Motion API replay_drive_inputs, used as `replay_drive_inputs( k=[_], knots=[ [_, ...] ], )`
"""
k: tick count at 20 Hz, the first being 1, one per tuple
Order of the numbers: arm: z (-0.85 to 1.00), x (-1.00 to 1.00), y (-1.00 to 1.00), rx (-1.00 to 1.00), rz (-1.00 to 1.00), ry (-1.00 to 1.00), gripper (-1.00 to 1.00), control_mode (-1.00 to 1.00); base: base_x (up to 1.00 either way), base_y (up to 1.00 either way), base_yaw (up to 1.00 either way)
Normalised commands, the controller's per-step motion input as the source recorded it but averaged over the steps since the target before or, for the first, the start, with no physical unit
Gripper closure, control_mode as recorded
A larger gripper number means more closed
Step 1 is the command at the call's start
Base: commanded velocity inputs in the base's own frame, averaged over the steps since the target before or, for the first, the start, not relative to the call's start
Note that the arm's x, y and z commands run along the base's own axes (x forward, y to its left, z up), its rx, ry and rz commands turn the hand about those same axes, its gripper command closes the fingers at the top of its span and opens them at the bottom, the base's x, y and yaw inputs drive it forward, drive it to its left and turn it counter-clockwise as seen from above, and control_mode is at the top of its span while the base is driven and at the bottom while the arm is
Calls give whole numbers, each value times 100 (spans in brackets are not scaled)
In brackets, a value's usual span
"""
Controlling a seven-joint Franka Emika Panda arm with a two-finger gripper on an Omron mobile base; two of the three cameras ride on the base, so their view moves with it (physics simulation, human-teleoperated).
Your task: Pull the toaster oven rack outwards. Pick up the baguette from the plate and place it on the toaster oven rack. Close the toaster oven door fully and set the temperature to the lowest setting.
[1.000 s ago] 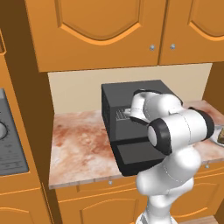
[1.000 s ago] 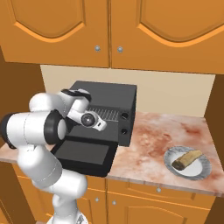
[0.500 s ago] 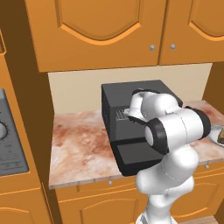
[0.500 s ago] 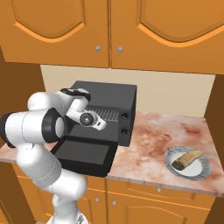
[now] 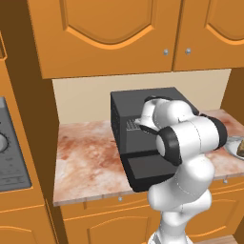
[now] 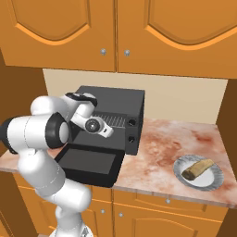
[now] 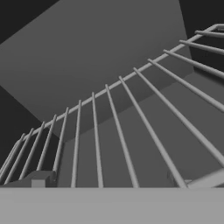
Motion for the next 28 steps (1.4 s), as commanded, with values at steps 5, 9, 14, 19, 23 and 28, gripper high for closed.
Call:
replay_drive_inputs(
  k=[5,9,14,19,23,28],
  knots=[
    [-22,15,0,0,0,4,-100,-100,0,0,0],
    [-5,3,0,0,0,6,100,-100,0,0,0],
    [0,0,0,0,0,4,100,-100,0,0,0],
    [-10,-8,0,0,0,0,100,-100,0,0,0],
    [-12,-26,0,0,0,0,100,-100,0,0,0],
    [-6,-15,0,0,0,0,100,-100,0,0,0]
  ],
)
